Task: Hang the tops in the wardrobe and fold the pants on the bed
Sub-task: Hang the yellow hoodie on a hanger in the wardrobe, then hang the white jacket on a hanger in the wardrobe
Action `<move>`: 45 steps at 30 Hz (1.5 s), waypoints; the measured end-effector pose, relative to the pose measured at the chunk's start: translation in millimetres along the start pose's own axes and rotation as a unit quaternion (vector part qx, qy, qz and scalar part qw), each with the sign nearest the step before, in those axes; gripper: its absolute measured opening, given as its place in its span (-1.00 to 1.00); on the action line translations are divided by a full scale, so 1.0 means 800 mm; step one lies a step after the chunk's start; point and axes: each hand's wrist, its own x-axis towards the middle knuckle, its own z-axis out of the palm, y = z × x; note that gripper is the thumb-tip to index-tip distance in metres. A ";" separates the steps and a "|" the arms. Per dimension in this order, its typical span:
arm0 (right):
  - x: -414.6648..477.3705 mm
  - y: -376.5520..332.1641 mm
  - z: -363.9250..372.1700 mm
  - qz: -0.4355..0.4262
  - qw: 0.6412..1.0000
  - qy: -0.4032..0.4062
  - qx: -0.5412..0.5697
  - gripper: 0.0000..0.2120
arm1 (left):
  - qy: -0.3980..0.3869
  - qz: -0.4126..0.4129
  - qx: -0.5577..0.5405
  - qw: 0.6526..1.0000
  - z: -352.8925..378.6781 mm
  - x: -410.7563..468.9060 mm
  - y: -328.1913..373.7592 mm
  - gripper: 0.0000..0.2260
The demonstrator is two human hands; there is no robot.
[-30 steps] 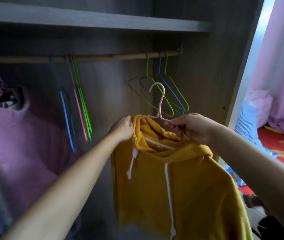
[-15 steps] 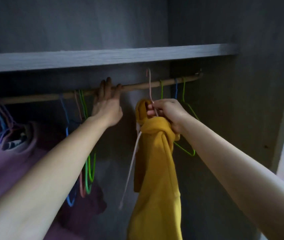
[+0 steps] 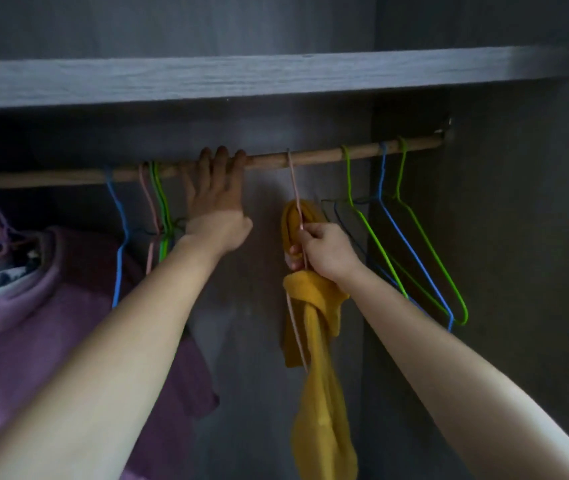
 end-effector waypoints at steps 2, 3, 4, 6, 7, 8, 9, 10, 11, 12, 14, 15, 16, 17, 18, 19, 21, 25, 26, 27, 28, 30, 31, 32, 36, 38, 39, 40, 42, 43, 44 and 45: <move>-0.002 0.006 -0.001 -0.032 0.998 0.023 -0.049 -0.72 | 0.007 -0.005 -0.017 1.000 -0.002 -0.003 0.002 -0.12; -0.004 0.008 -0.002 -0.045 0.996 0.034 -0.070 -0.72 | 0.008 -0.007 -0.026 1.000 -0.004 -0.005 0.003 -0.15; -0.006 0.009 -0.004 -0.055 0.993 0.043 -0.092 -0.73 | 0.008 -0.008 -0.034 0.999 -0.005 -0.006 0.004 -0.17; -0.010 0.007 -0.011 -0.059 0.989 0.054 -0.122 -0.77 | 0.005 -0.007 -0.046 0.999 -0.010 -0.008 0.005 -0.22; -0.014 0.006 -0.015 -0.053 0.990 0.055 -0.121 -0.80 | 0.000 -0.004 -0.051 0.999 -0.012 -0.009 0.004 -0.25; -0.019 0.005 -0.019 -0.049 0.990 0.054 -0.119 -0.81 | -0.007 0.000 -0.059 0.998 -0.015 -0.011 0.002 -0.28; -0.026 0.004 -0.023 -0.049 0.989 0.053 -0.125 -0.81 | -0.016 0.005 -0.067 0.998 -0.017 -0.013 -0.001 -0.32; -0.035 0.003 -0.026 -0.053 0.987 0.052 -0.141 -0.78 | -0.027 0.009 -0.072 0.997 -0.019 -0.018 -0.004 -0.37; -0.047 0.002 -0.029 -0.060 0.983 0.054 -0.164 -0.74 | -0.036 0.014 -0.071 0.997 -0.020 -0.025 -0.007 -0.43; -0.059 0.001 -0.030 -0.071 0.978 0.060 -0.188 -0.72 | -0.041 0.017 -0.066 0.997 -0.021 -0.034 -0.009 -0.48; -0.086 -0.001 -0.030 -0.090 0.968 0.084 -0.220 -0.71 | -0.042 0.033 -0.059 0.997 -0.025 -0.062 -0.007 -0.52; -0.099 -0.002 -0.029 -0.099 0.963 0.096 -0.232 -0.70 | -0.038 0.048 -0.064 0.996 -0.029 -0.078 -0.005 -0.53; -0.112 -0.003 -0.028 -0.109 0.956 0.108 -0.251 -0.69 | -0.029 0.066 -0.072 0.995 -0.032 -0.093 -0.004 -0.52; -0.125 -0.005 -0.027 -0.120 0.946 0.119 -0.275 -0.68 | -0.016 0.083 -0.082 0.993 -0.037 -0.106 -0.004 -0.52; -0.139 -0.005 -0.025 -0.129 0.936 0.131 -0.300 -0.68 | -0.003 0.094 -0.094 0.991 -0.044 -0.119 -0.004 -0.51; -0.155 -0.004 -0.025 -0.131 0.927 0.143 -0.322 -0.67 | 0.004 0.100 -0.108 0.989 -0.050 -0.131 -0.004 -0.50; -0.190 0.002 -0.022 -0.121 0.910 0.171 -0.357 -0.66 | 0.006 0.106 -0.139 0.985 -0.063 -0.154 -0.002 -0.48; -0.276 0.028 -0.018 -0.079 0.870 0.244 -0.421 -0.65 | -0.002 0.144 -0.198 0.969 -0.077 -0.210 0.007 -0.48; -0.302 0.035 -0.020 -0.065 0.856 0.261 -0.442 -0.65 | -0.007 0.159 -0.210 0.965 -0.079 -0.228 0.014 -0.47; -0.329 0.043 -0.024 -0.052 0.842 0.274 -0.463 -0.64 | -0.012 0.172 -0.220 0.960 -0.079 -0.246 0.022 -0.47; -0.356 0.051 -0.029 -0.035 0.829 0.283 -0.480 -0.63 | -0.019 0.183 -0.230 0.956 -0.079 -0.265 0.031 -0.46; -0.424 0.071 -0.042 0.028 0.803 0.290 -0.520 -0.57 | -0.042 0.201 -0.262 0.943 -0.079 -0.315 0.058 -0.45; -0.464 0.082 -0.050 0.065 0.784 0.290 -0.545 -0.54 | -0.057 0.208 -0.280 0.935 -0.079 -0.344 0.072 -0.45; -0.507 0.093 -0.056 0.098 0.764 0.290 -0.568 -0.51 | -0.076 0.213 -0.301 0.926 -0.081 -0.376 0.088 -0.44; -0.681 0.120 -0.074 0.214 0.716 0.310 -0.588 -0.39 | -0.149 0.245 -0.369 0.884 -0.099 -0.500 0.148 -0.44; -0.769 0.121 -0.080 0.281 0.688 0.330 -0.582 -0.36 | -0.181 0.282 -0.382 0.861 -0.120 -0.554 0.182 -0.43; -0.814 0.118 -0.082 0.309 0.673 0.342 -0.578 -0.35 | -0.195 0.305 -0.388 0.847 -0.135 -0.579 0.201 -0.42; -0.859 0.111 -0.083 0.333 0.659 0.356 -0.573 -0.35 | -0.204 0.331 -0.397 0.832 -0.153 -0.603 0.220 -0.41; -0.949 0.092 -0.084 0.371 0.627 0.395 -0.560 -0.34 | -0.200 0.383 -0.426 0.795 -0.199 -0.650 0.259 -0.41; -0.993 0.080 -0.082 0.386 0.611 0.415 -0.552 -0.34 | -0.194 0.403 -0.442 0.777 -0.225 -0.674 0.278 -0.42; -1.040 0.067 -0.079 0.401 0.595 0.436 -0.543 -0.33 | -0.190 0.423 -0.457 0.759 -0.254 -0.703 0.296 -0.43; -1.089 0.053 -0.073 0.415 0.579 0.457 -0.532 -0.33 | -0.189 0.442 -0.468 0.742 -0.285 -0.734 0.314 -0.44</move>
